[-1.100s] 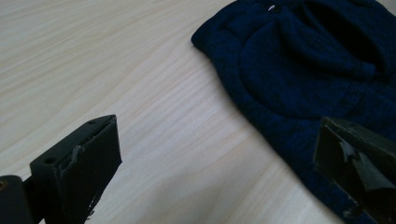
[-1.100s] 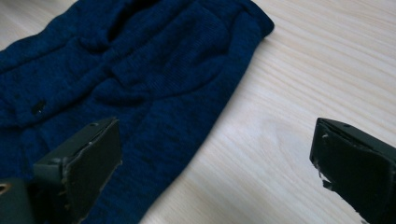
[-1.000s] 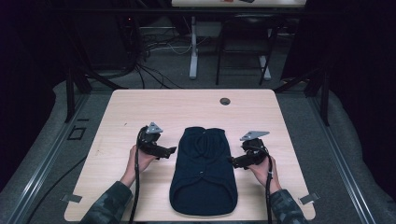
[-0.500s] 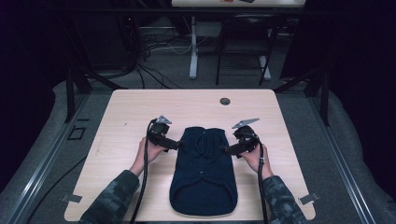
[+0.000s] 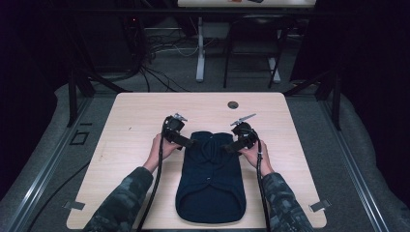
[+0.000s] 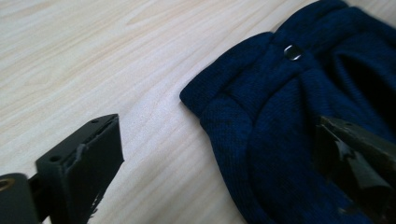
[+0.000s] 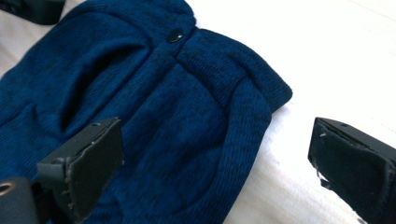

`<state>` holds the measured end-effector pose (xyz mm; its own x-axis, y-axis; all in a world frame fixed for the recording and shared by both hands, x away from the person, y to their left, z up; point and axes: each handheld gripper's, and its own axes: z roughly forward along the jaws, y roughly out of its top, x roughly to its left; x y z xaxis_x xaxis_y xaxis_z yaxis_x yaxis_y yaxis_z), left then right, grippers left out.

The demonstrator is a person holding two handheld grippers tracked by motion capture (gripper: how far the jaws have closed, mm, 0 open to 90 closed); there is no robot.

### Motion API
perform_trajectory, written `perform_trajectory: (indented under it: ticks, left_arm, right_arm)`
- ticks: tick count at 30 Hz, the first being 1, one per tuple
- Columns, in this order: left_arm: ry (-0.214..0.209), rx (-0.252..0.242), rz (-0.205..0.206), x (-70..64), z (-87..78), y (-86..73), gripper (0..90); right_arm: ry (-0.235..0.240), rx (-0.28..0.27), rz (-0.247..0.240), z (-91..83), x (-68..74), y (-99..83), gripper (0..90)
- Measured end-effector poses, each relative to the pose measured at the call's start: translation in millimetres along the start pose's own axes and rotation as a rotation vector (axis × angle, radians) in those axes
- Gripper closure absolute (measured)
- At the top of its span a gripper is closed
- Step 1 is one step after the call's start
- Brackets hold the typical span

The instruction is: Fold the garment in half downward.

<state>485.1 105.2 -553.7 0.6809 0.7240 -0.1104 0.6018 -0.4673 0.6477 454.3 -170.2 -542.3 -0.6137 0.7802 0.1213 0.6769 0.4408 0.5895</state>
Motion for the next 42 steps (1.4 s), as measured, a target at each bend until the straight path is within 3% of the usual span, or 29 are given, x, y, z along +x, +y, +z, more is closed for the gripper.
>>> perform_trajectory:
  ticks: [11,15,18,21,24,31,35,39,42]
  left_arm:
    - [0.004,0.033,-0.024,2.6,21.4,2.5,5.6]
    - [0.011,0.052,-0.027,0.9,25.7,1.8,9.3]
    - [0.021,0.056,-0.017,-1.6,26.0,2.1,10.6]
    - [0.041,0.07,0.015,-4.9,26.2,1.7,11.8]
    - [0.072,0.087,0.031,-10.1,26.6,2.2,14.0]
    - [0.074,0.081,0.046,-17.5,24.1,1.9,25.7]
    - [0.054,0.087,0.064,-21.8,21.9,2.5,38.9]
    - [0.031,0.095,0.083,-23.9,20.5,3.2,47.9]
    - [0.019,0.105,0.105,-27.4,19.9,4.2,61.7]
  right_arm:
    - [-0.007,-0.005,0.073,16.8,-15.3,6.6,11.1]
    - [-0.01,0.025,0.065,22.5,-13.5,7.2,16.6]
    - [-0.011,0.065,0.043,26.4,-9.9,7.9,25.4]
    - [-0.03,0.081,0.037,28.2,-7.7,8.5,31.2]
    - [-0.016,0.087,0.033,27.8,-8.3,8.6,35.8]
    - [-0.032,0.09,0.004,27.5,-2.9,8.2,46.9]
    - [-0.02,0.088,0.005,26.7,-2.0,7.3,53.7]
    - [0.018,0.068,0.036,25.8,-4.1,4.7,61.6]
    - [0.035,0.099,0.032,23.0,-5.3,4.2,65.2]
